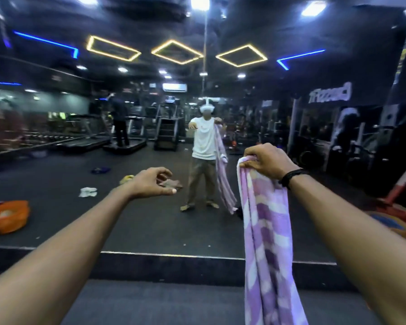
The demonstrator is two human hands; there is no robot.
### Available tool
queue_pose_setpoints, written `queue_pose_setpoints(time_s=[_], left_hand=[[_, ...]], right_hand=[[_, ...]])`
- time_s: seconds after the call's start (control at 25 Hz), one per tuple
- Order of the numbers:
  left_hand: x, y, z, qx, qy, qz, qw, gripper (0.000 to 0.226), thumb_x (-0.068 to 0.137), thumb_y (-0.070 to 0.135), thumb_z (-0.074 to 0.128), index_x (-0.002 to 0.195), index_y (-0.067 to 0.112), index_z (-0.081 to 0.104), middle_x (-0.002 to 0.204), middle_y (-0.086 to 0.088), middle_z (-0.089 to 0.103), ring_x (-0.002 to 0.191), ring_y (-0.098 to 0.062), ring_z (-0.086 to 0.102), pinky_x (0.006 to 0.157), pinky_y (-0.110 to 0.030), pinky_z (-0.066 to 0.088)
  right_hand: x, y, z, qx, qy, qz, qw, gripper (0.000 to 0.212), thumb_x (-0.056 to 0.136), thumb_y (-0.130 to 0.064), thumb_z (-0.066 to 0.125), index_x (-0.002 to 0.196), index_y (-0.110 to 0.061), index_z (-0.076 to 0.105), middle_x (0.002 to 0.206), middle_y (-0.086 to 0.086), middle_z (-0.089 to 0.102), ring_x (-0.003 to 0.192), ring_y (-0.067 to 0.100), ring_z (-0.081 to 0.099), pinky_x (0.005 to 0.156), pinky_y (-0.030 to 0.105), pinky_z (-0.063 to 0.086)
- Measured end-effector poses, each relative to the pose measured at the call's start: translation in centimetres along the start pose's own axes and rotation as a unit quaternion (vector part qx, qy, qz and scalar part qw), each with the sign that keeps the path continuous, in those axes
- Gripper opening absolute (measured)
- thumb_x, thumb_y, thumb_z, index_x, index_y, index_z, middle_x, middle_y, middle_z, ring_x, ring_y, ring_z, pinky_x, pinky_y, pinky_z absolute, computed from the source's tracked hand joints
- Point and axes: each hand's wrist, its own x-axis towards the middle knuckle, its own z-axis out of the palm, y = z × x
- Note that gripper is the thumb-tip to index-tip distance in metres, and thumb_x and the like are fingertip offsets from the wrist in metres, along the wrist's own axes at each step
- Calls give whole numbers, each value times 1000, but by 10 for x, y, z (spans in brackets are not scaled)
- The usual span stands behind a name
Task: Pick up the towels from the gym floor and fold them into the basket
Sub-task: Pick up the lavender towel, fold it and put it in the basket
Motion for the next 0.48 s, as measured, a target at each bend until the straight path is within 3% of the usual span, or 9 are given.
queue_pose_setpoints(time_s=[0.24,0.48], left_hand=[[-77,-187,-138,33,81,-114,990,49,72,38,80,113,25,58,108,3,62,99,-11,60,94,-29,48],[-169,-316,-258,55,169,-224,958,60,72,36,81,123,16,57,115,-3,62,106,-16,60,98,-35,48]], right_hand=[[145,-174,103,43,-12,-108,993,31,88,-45,62,92,-14,66,96,10,68,96,31,60,64,32,35],[266,-332,170,110,-4,-176,978,19,88,-39,63,87,-21,66,93,7,69,94,33,62,72,39,49]])
